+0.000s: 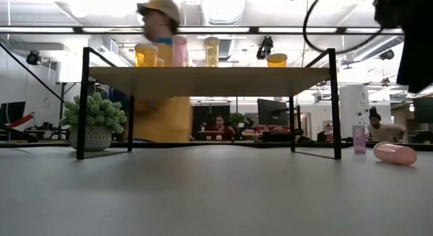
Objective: Pick and place medicine bottles onto shelf by color
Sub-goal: Put the pink pill bottle on the shelf
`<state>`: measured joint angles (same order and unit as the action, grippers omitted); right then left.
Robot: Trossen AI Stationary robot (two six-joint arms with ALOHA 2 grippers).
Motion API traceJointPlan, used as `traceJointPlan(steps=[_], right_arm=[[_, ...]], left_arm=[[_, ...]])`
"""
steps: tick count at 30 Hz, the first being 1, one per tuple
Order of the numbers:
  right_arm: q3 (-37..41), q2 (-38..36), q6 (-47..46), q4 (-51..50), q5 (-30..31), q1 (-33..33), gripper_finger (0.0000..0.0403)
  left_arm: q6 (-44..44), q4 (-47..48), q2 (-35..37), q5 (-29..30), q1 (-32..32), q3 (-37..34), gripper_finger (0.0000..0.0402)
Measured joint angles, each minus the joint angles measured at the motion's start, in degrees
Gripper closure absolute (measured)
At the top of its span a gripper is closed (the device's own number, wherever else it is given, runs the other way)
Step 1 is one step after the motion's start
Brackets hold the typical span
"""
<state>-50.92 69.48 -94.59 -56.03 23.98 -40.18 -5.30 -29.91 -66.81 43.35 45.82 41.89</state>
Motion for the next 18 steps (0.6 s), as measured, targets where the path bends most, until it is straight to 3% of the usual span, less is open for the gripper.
traceJointPlan(steps=[9, 18], right_arm=[[3.8, 8.2, -5.5, 4.5, 2.2, 1.1, 0.0156], [3.4, 18.6, -3.4, 11.2, 2.6, 2.2, 0.016]], left_arm=[[0.0, 0.0, 0.0, 0.6, 0.0, 0.2, 0.0219], [0.0, 0.0, 0.2, 0.6, 0.0, 0.1, 0.0219]])
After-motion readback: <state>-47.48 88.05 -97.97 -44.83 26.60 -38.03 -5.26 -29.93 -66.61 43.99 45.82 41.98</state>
